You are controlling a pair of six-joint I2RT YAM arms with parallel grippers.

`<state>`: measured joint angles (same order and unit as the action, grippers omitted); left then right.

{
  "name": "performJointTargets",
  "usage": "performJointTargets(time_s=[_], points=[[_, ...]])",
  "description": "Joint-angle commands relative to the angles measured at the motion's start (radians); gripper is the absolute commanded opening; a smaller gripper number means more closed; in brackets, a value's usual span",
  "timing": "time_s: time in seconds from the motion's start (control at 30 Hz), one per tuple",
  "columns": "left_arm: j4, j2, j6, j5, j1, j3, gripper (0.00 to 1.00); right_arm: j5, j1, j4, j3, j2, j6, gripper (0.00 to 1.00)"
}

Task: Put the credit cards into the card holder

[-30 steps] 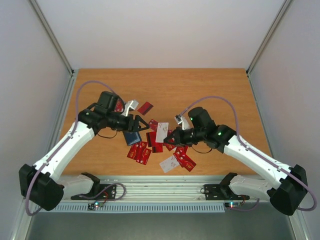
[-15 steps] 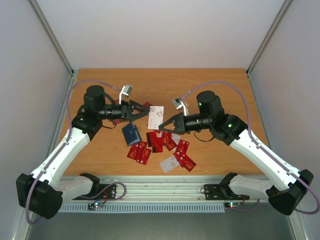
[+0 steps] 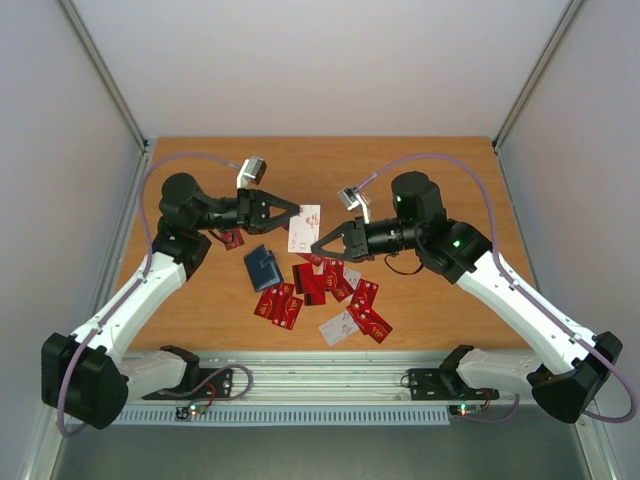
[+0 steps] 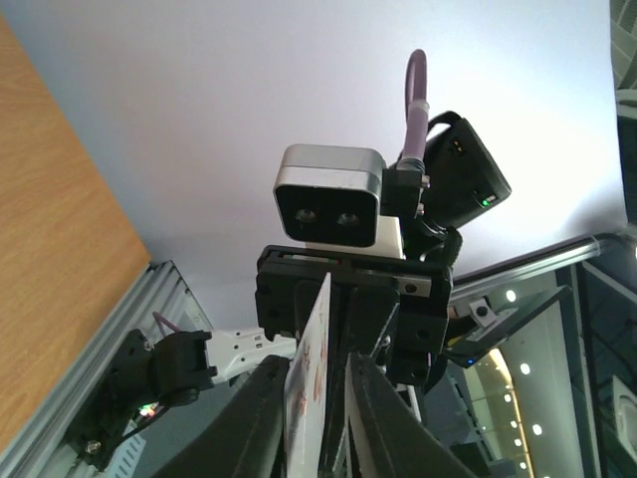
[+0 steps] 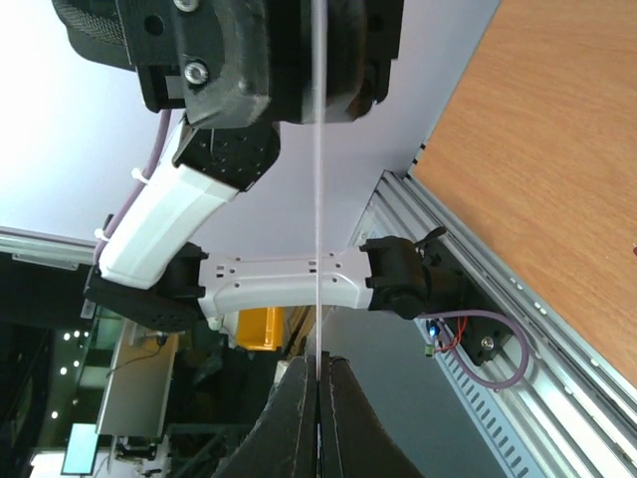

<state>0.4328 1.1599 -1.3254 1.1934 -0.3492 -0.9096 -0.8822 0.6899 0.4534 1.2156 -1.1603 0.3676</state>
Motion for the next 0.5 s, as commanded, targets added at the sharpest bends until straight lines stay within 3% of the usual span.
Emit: performJointTargets(time_s=[0.0,0.07,0.13,0.17,0.27,0.3,0.37,0.47], points=[[0.114,0.001,-0.042,0.029,-0.006,0.004,0.13,-0.033,-0.004,-0.027,0.042,-0.014,0.010,0.01],[0.113,0.001,-0.041,0.023,-0.009,0.002,0.02,-0.032,-0.005,-0.027,0.048,-0.017,0.010,0.01],[0.103,-0.002,-0.042,0.006,-0.008,0.002,0.00,-0.021,-0.004,-0.010,0.057,-0.020,0.006,0.02],[0.100,-0.003,-0.044,-0.004,-0.008,0.002,0.00,-0.008,-0.005,0.008,0.065,-0.024,0.001,0.09],[0.099,-0.012,-0.061,-0.043,-0.009,0.007,0.00,0.038,-0.009,0.042,0.087,-0.030,0.001,0.55],[0.100,-0.017,-0.068,-0.054,-0.009,0.008,0.00,0.048,-0.012,0.035,0.089,-0.027,0.008,0.63],[0.097,-0.027,-0.070,-0.067,-0.010,0.008,0.00,0.052,-0.023,-0.001,0.084,-0.027,0.041,0.66],[0.093,-0.035,-0.069,-0.075,-0.010,0.005,0.00,0.045,-0.027,-0.044,0.085,-0.036,0.073,0.60]])
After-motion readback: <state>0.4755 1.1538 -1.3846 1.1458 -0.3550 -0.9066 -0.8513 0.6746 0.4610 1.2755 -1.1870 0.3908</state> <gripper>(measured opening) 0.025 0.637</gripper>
